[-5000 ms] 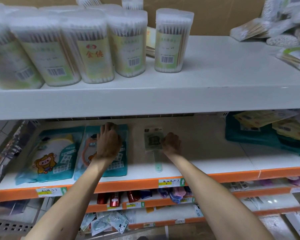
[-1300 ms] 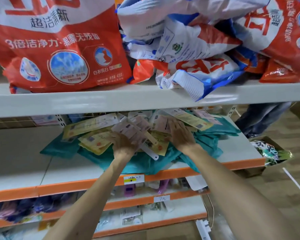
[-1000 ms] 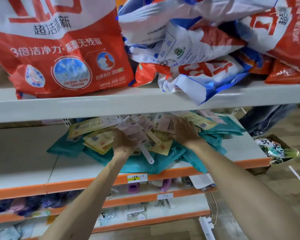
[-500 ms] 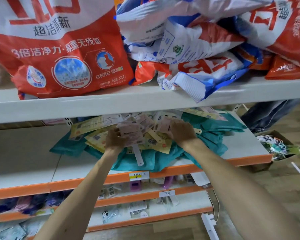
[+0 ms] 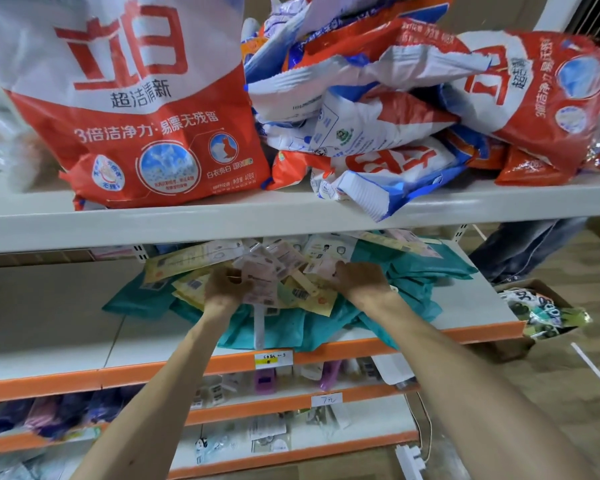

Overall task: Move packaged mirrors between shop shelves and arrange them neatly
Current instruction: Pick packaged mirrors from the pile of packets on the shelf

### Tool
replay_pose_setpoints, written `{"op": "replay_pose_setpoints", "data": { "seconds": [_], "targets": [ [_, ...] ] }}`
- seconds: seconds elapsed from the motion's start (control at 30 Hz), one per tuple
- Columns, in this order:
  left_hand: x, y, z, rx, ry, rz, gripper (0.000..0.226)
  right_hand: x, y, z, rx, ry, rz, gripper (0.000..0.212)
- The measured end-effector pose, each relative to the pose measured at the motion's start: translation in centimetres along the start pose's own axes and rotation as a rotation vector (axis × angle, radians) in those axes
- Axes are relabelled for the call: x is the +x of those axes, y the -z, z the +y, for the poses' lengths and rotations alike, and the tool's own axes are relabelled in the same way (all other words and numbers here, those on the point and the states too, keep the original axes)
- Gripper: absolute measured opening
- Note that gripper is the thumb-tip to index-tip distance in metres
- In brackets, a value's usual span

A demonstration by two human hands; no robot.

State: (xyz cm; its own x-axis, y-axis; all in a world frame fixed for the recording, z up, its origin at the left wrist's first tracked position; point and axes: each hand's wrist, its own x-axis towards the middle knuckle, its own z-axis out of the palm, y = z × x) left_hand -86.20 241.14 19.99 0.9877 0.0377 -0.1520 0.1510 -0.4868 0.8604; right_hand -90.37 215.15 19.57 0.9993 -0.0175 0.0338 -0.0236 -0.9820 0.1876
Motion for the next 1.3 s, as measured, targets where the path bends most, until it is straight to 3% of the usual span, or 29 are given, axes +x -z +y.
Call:
{"op": "replay_pose_setpoints", "data": {
  "seconds": [0.1,0.2,0.27,0.4,0.47,0.6,0.7,0.83,0.97,1.1,1.2,1.3],
  "targets": [
    [0.6,0.3,-0.1,0.042,-0.008,0.032,0.015,-0.2,1.6,-0.2,0.156,-0.111,0.016,0.037],
    [0.4,0.1,0.5,0.116,-0.061,0.078,0.006,-0.4,3.1,0.0,0.416,-0.352,0.133,0.038],
    [0.1,-0.3,1.5,0.152,-0.123,0.118,0.016,0.0,3.4,0.6,0.618,-0.521,0.188,0.037],
    [0.0,-2.0,3.2,0.218,-0.222,0.201,0.031,0.6,1.1,2.2,0.859,-0.710,0.116,0.035],
    [0.1,-3.7,3.5,0.253,-0.278,0.156,0.029,0.4,-0.3,2.9,0.908,-0.777,0.072,0.033],
    [0.1,-7.8,3.3,0.369,-0.278,-0.076,0.038,0.0,-1.8,3.6,0.898,-0.792,0.046,0.033],
    [-0.9,-10.0,2.8,0.585,-0.281,-0.175,0.041,-0.2,-2.4,3.9,0.899,-0.773,0.027,0.035],
    [-0.3,-10.2,2.1,0.616,-0.324,-0.096,0.026,-0.2,-2.7,4.2,0.919,-0.747,0.028,0.034],
    [0.9,-9.4,1.4,0.619,-0.194,-0.042,0.063,-0.2,-2.3,4.1,0.915,-0.732,0.026,0.036],
    [1.0,-9.0,2.0,0.523,-0.049,-0.135,0.055,-0.5,-2.1,3.7,0.915,-0.734,0.005,0.035],
    [0.7,-8.4,2.3,0.492,-0.022,-0.111,0.049,-0.9,-1.6,3.2,0.928,-0.749,-0.015,0.034],
    [0.3,-6.8,2.9,0.392,-0.037,-0.090,0.025,-1.3,-0.8,3.1,0.953,-0.754,-0.020,0.035]
  ]
}}
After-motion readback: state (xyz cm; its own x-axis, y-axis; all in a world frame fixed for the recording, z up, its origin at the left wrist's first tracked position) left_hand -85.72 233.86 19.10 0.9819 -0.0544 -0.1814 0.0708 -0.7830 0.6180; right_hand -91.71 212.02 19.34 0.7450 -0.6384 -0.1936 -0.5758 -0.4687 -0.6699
